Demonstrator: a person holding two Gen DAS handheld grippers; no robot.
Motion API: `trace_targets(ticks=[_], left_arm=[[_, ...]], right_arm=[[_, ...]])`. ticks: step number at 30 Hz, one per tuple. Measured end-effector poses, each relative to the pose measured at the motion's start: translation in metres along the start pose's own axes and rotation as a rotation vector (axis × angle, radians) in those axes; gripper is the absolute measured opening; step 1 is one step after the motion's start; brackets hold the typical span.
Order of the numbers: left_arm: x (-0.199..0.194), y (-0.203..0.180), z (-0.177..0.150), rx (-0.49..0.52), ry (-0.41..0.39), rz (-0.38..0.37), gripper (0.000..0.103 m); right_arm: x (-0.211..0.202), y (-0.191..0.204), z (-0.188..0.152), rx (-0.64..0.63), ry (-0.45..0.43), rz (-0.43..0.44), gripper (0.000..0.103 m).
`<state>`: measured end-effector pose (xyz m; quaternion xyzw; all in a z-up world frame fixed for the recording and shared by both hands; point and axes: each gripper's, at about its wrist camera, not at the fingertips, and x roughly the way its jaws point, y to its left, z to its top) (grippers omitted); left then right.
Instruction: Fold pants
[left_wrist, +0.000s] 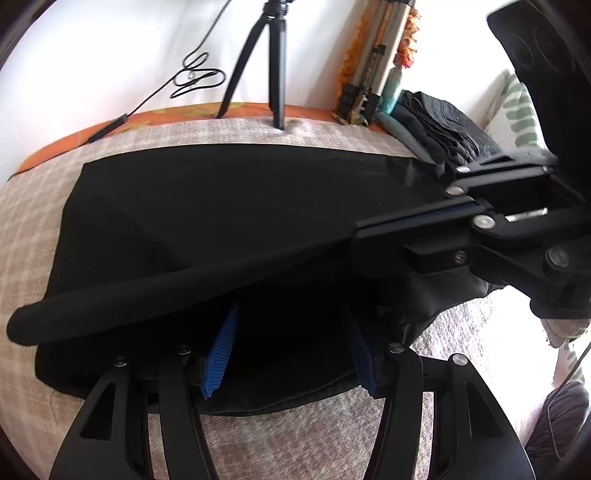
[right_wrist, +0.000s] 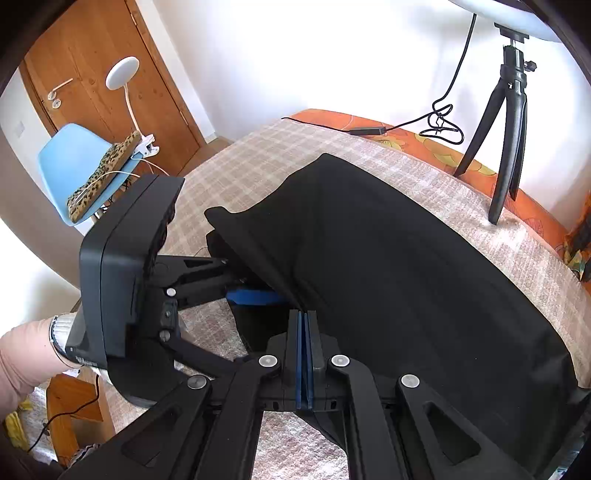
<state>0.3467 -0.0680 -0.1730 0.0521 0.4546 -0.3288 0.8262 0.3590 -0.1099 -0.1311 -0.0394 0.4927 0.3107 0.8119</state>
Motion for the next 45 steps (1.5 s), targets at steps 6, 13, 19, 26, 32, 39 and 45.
trace_targets(ticks=[6, 13, 19, 26, 32, 39, 45], left_arm=[[-0.009, -0.027, -0.020, 0.202, 0.000, -0.056, 0.045], [-0.032, -0.016, -0.039, 0.184, 0.013, -0.068, 0.045], [-0.078, 0.041, -0.049, -0.038, -0.076, 0.006, 0.046], [-0.106, 0.128, -0.048, -0.419, -0.147, 0.058, 0.046], [-0.077, 0.136, -0.044, -0.546, -0.071, 0.029, 0.046], [-0.074, 0.119, -0.037, -0.458, -0.079, 0.227, 0.003], [-0.091, 0.138, -0.052, -0.495, -0.086, 0.300, 0.003]], right_arm=[[0.003, -0.006, -0.004, 0.017, 0.009, 0.003, 0.000], [0.010, -0.009, -0.015, 0.042, 0.031, 0.042, 0.023], [0.006, -0.009, -0.033, 0.062, 0.029, 0.117, 0.025], [-0.009, 0.022, -0.062, -0.010, 0.002, -0.064, 0.026], [0.007, 0.037, -0.066, -0.033, 0.049, -0.101, 0.027], [0.023, 0.036, -0.068, -0.031, 0.107, -0.103, 0.028], [-0.003, 0.030, -0.069, -0.030, 0.070, -0.019, 0.029]])
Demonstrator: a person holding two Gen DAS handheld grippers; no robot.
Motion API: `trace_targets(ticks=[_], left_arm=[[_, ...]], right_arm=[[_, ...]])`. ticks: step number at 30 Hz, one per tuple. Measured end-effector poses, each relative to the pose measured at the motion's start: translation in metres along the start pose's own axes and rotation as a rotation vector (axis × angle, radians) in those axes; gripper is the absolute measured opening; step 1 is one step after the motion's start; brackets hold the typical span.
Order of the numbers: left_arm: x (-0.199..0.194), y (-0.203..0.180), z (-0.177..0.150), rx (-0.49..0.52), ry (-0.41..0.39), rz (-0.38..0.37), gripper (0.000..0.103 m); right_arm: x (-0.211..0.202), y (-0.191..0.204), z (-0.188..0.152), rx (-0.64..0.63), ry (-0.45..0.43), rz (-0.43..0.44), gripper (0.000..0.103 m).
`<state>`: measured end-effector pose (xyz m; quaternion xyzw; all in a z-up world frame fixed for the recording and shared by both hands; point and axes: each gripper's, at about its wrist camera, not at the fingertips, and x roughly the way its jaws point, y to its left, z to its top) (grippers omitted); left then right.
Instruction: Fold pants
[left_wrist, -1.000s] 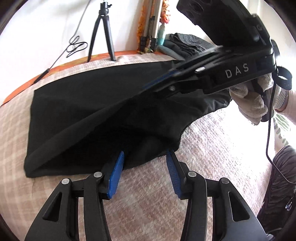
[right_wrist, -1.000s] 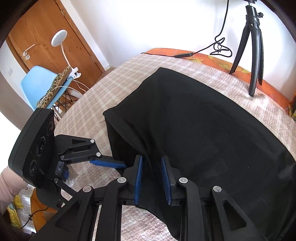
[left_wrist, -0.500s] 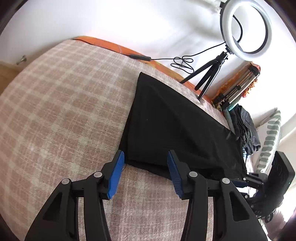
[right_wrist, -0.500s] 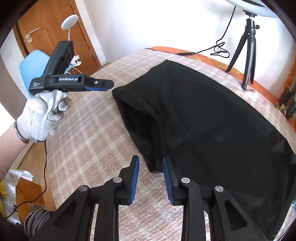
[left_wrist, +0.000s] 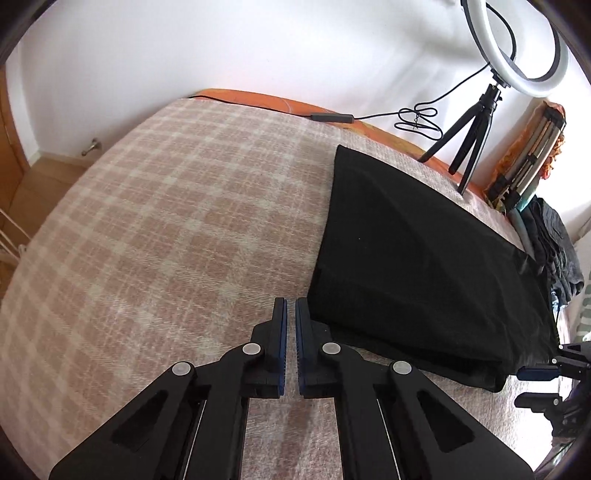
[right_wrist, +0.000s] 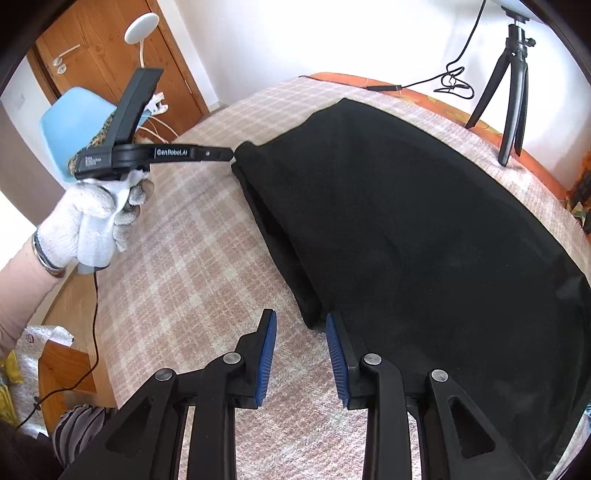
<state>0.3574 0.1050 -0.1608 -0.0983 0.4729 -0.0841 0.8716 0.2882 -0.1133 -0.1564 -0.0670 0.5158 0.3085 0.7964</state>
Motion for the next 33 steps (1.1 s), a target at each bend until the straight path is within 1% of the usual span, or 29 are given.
trace_targets(ticks=[2, 3, 5, 6, 7, 8, 11, 13, 14, 15, 20, 21, 23, 24, 25, 26, 28, 29, 31, 33], left_arm=[[-0.005, 0.008, 0.000, -0.050, -0.003, -0.026, 0.003], [-0.007, 0.010, 0.000, -0.074, -0.009, -0.042, 0.004], [-0.011, 0.014, -0.002, -0.131, -0.004, -0.097, 0.018], [-0.010, 0.014, -0.003, -0.156, 0.010, -0.128, 0.039], [-0.009, 0.013, -0.004, -0.181, 0.018, -0.150, 0.055], [-0.009, 0.010, -0.005, -0.201, 0.027, -0.159, 0.059], [0.001, 0.010, -0.007, -0.283, 0.075, -0.203, 0.060], [0.008, 0.009, -0.007, -0.342, 0.085, -0.208, 0.061], [0.008, 0.008, -0.005, -0.353, 0.066, -0.207, 0.061], [0.010, 0.006, -0.004, -0.361, 0.066, -0.209, 0.061], [0.013, 0.005, -0.004, -0.458, 0.026, -0.229, 0.061], [0.014, 0.003, -0.004, -0.463, 0.022, -0.237, 0.058], [0.014, -0.001, -0.005, -0.450, 0.001, -0.218, 0.057], [0.016, -0.003, -0.005, -0.439, -0.002, -0.205, 0.042], [0.019, -0.004, -0.005, -0.433, 0.006, -0.194, 0.019], [0.022, -0.004, -0.005, -0.439, 0.011, -0.182, 0.013], [0.023, -0.001, -0.007, -0.457, -0.016, -0.172, 0.009], [0.022, -0.002, -0.006, -0.448, -0.027, -0.168, 0.009], [0.016, -0.009, -0.006, -0.391, -0.061, -0.158, 0.008], [0.005, -0.020, -0.005, -0.301, -0.109, -0.137, 0.008]], right_arm=[[-0.009, -0.005, 0.005, 0.022, -0.053, 0.009, 0.031], [-0.011, -0.008, 0.008, 0.041, -0.074, 0.027, 0.032], [-0.011, -0.014, 0.016, 0.082, -0.101, 0.042, 0.033], [-0.009, -0.017, 0.020, 0.096, -0.112, 0.044, 0.033], [-0.005, -0.016, 0.025, 0.106, -0.116, 0.033, 0.033], [0.000, -0.016, 0.028, 0.111, -0.114, 0.016, 0.033], [0.021, -0.010, 0.033, 0.092, -0.061, -0.016, 0.035], [0.035, -0.005, 0.030, 0.058, -0.018, -0.049, 0.035], [0.039, -0.002, 0.028, 0.046, -0.003, -0.063, 0.035], [0.042, -0.001, 0.026, 0.040, 0.005, -0.074, 0.035], [0.043, -0.006, 0.023, 0.062, -0.001, -0.056, 0.035], [0.043, -0.006, 0.024, 0.060, 0.000, -0.056, 0.035], [0.044, -0.007, 0.023, 0.043, 0.005, -0.064, 0.035], [0.044, -0.006, 0.023, 0.035, 0.008, -0.069, 0.035], [0.044, -0.005, 0.023, 0.032, 0.009, -0.071, 0.035], [0.044, -0.005, 0.022, 0.034, 0.010, -0.069, 0.035], [0.044, -0.006, 0.023, 0.044, 0.011, -0.058, 0.035], [0.044, -0.007, 0.024, 0.048, 0.014, -0.049, 0.035], [0.040, -0.012, 0.026, 0.065, 0.023, -0.020, 0.035], [0.032, -0.021, 0.031, 0.107, 0.018, 0.033, 0.039]])
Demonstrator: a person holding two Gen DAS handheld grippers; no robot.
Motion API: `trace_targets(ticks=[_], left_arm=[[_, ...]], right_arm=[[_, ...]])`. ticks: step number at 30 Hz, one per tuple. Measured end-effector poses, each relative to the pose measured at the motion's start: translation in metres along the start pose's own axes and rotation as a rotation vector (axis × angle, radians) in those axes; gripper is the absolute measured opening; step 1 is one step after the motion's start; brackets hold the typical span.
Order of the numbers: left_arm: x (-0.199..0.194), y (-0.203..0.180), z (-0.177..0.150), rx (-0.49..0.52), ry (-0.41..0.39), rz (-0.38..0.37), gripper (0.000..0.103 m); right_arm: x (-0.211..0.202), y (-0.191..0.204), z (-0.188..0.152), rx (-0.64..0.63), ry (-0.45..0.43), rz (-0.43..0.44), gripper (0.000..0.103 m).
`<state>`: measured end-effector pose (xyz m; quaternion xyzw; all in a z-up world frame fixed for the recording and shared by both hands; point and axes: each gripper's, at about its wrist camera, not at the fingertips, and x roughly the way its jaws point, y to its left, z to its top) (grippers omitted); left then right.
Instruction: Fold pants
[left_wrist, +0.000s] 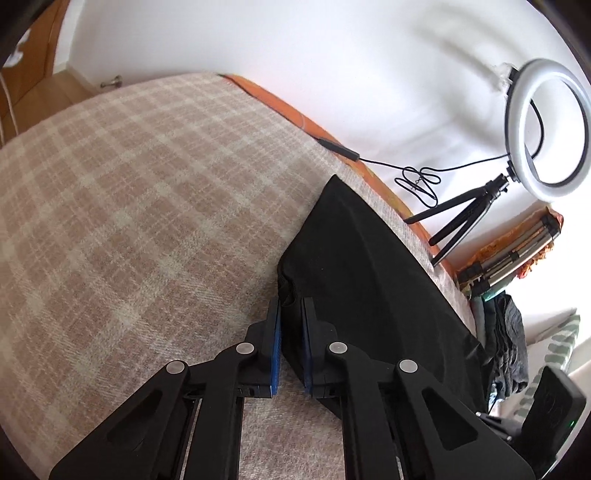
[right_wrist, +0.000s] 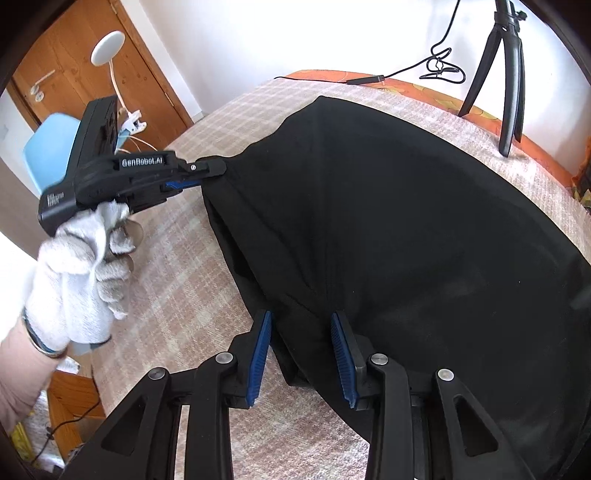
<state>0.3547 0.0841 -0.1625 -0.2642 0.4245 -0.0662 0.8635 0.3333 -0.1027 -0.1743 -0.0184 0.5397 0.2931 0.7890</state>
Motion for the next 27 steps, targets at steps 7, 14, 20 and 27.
trace_targets(ticks=[7, 14, 20, 27], left_arm=[[-0.014, -0.028, -0.009, 0.216, -0.066, 0.005, 0.007], [-0.010, -0.038, -0.013, 0.292, -0.087, -0.004, 0.007], [-0.008, -0.042, -0.018, 0.315, -0.092, -0.037, 0.007], [-0.006, -0.050, -0.024, 0.357, -0.095, -0.072, 0.007]], right_arm=[[-0.019, -0.026, 0.061, 0.139, -0.065, 0.096, 0.046], [0.012, -0.004, 0.150, 0.121, -0.033, 0.118, 0.064], [0.073, 0.024, 0.200, 0.070, 0.065, 0.054, 0.064], [0.130, 0.034, 0.214, 0.035, 0.161, -0.063, 0.064]])
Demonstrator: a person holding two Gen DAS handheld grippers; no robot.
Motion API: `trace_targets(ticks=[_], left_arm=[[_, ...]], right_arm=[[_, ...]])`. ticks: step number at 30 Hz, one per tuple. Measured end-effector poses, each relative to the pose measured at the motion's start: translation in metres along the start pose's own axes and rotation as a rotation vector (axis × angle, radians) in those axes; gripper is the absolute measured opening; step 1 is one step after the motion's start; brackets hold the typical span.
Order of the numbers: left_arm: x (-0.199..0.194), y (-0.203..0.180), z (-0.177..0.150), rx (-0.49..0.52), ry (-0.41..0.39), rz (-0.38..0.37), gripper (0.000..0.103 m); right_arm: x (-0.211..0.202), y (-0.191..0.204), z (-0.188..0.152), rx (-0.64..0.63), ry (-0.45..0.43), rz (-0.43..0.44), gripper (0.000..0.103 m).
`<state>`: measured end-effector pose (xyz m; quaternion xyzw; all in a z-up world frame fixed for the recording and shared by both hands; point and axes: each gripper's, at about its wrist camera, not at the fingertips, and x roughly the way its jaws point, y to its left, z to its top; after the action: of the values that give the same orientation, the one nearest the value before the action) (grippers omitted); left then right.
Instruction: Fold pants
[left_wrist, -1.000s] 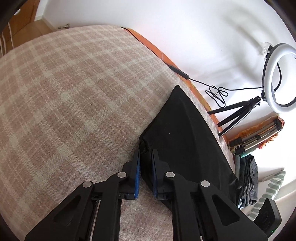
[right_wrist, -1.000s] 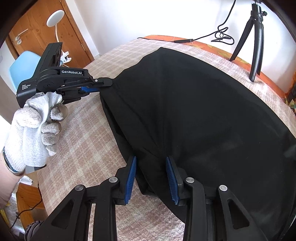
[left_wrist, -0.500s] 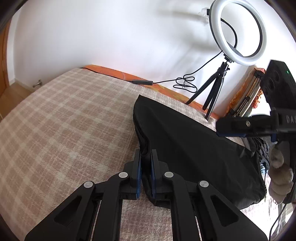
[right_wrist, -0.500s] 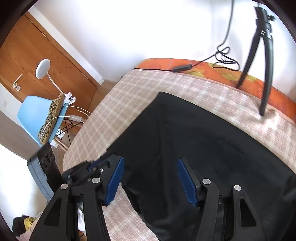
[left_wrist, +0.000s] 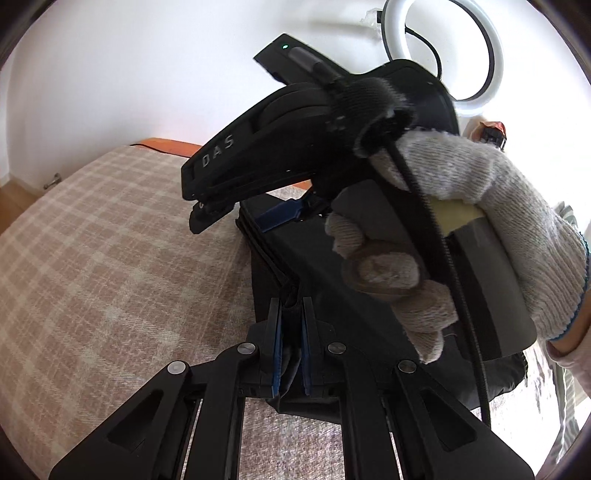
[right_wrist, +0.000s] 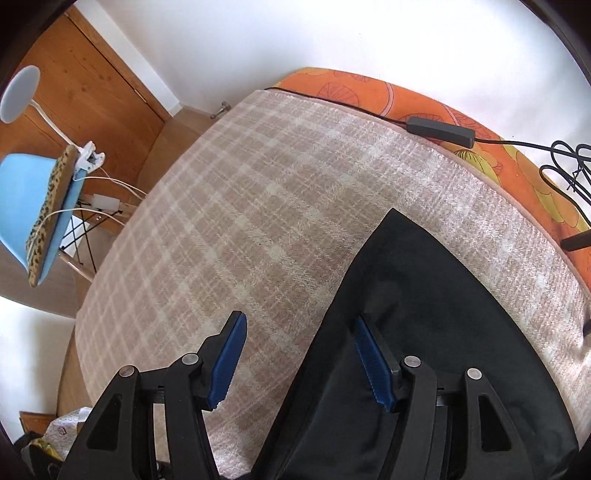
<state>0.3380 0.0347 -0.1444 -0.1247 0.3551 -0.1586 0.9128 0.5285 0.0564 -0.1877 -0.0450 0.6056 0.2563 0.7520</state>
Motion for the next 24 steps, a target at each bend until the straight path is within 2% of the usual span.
trace_targets(ticks=[1, 3, 5, 6, 8, 9, 11, 16, 24], left_arm=[[0.000, -0.001, 0.000, 0.005, 0.001, -0.001, 0.007], [0.000, -0.001, 0.000, 0.005, 0.004, -0.008, 0.007], [0.000, -0.002, 0.000, 0.003, 0.006, -0.011, 0.007], [0.001, -0.001, 0.001, 0.000, 0.008, -0.013, 0.007], [-0.001, -0.002, 0.002, -0.004, 0.011, -0.020, 0.007], [-0.001, -0.003, 0.003, -0.003, 0.011, -0.023, 0.007], [-0.004, -0.008, 0.004, 0.007, 0.007, -0.027, 0.006], [-0.006, -0.025, 0.008, 0.021, -0.001, -0.049, 0.006], [-0.010, -0.077, 0.009, 0.101, 0.005, -0.106, 0.006]], right_arm=[[0.004, -0.001, 0.001, -0.002, 0.008, -0.021, 0.063], [0.010, -0.003, 0.003, 0.004, 0.019, -0.056, 0.056], [0.012, -0.007, 0.003, 0.009, 0.026, -0.079, 0.042], [0.012, -0.009, 0.002, 0.006, 0.025, -0.087, 0.038], [0.009, -0.013, 0.002, 0.012, 0.026, -0.094, 0.021], [0.006, -0.017, 0.001, 0.023, 0.022, -0.093, 0.018], [-0.002, -0.024, -0.002, 0.045, 0.003, -0.077, 0.006], [-0.040, -0.043, -0.017, 0.086, -0.083, -0.035, 0.003], [-0.105, -0.091, -0.056, 0.171, -0.205, 0.005, 0.002]])
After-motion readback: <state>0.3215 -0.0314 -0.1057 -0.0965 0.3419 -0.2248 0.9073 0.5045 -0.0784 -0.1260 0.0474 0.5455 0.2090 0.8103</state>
